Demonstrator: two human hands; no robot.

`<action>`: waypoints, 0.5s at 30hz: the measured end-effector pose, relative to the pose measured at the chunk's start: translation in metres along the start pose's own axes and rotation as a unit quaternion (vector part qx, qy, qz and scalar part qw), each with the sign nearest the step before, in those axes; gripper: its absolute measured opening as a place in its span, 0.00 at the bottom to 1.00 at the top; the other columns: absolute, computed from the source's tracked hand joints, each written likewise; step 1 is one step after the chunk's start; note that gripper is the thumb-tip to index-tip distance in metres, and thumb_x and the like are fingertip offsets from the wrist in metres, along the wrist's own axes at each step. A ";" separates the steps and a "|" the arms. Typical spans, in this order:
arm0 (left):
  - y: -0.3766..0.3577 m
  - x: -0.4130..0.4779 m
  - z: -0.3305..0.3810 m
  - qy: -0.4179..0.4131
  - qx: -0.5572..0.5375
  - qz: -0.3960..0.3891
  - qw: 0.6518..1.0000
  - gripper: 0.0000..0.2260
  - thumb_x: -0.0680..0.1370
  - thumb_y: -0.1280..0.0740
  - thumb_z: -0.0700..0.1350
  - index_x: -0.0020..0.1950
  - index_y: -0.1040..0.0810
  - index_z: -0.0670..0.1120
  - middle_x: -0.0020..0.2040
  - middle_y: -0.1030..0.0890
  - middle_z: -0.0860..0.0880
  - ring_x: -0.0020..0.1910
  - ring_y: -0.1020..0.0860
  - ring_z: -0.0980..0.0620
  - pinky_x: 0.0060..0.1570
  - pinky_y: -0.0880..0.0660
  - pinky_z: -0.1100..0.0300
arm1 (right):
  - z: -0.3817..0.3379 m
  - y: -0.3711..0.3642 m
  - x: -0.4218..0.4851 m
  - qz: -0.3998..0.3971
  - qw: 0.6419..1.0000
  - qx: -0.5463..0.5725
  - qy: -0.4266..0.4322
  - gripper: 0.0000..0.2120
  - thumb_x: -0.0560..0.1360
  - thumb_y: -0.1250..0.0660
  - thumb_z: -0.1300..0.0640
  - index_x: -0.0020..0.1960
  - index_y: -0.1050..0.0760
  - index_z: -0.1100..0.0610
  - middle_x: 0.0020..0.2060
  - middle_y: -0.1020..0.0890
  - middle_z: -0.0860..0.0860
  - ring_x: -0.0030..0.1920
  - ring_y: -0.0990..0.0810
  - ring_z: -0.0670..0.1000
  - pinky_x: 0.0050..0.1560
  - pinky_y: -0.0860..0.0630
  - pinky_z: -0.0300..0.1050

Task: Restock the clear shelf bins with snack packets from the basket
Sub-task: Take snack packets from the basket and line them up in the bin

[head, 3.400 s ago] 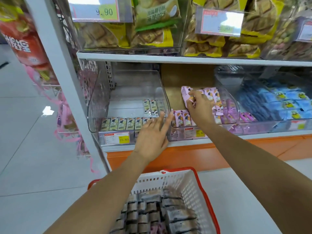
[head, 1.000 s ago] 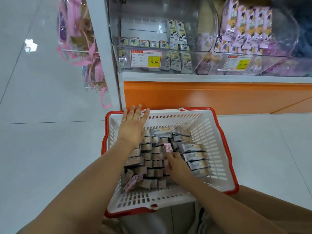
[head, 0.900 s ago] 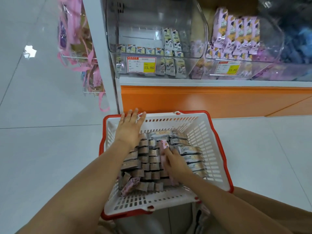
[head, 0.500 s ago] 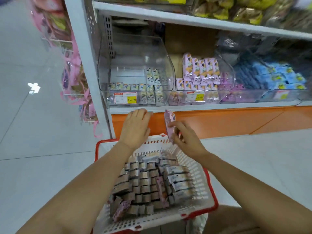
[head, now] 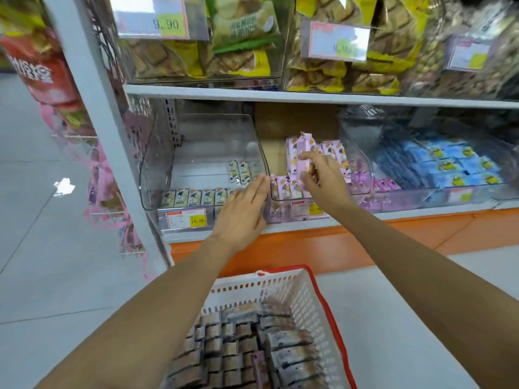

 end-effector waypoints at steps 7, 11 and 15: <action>-0.019 0.004 -0.015 -0.040 0.090 0.030 0.995 0.33 0.82 0.46 0.49 0.78 0.66 0.47 0.81 0.52 0.46 0.76 0.39 0.48 0.75 0.45 0.54 | 0.012 -0.040 0.050 -0.016 0.999 -0.035 0.009 0.17 0.80 0.39 0.57 0.68 0.32 0.49 0.50 0.31 0.52 0.39 0.28 0.51 0.45 0.28 0.48; -0.027 0.007 -0.017 -0.035 0.125 0.030 0.991 0.34 0.82 0.48 0.51 0.75 0.72 0.46 0.81 0.57 0.45 0.79 0.48 0.47 0.76 0.54 0.54 | 0.016 -0.058 0.066 -0.001 0.998 -0.065 0.010 0.18 0.79 0.38 0.56 0.69 0.34 0.50 0.53 0.28 0.58 0.44 0.25 0.58 0.45 0.26 0.51; -0.028 0.008 -0.016 -0.030 0.135 0.030 0.990 0.35 0.82 0.47 0.51 0.74 0.72 0.46 0.80 0.57 0.44 0.79 0.49 0.47 0.75 0.57 0.53 | 0.014 -0.073 0.070 0.030 0.995 -0.087 0.023 0.19 0.79 0.36 0.57 0.69 0.34 0.52 0.57 0.28 0.58 0.46 0.26 0.55 0.42 0.29 0.47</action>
Point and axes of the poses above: each hand's wrist, its own x-axis towards the middle knuckle, its own y-axis out of the back of the hand, z = x × y, the point moved 1 cm from there along x, towards the middle knuckle
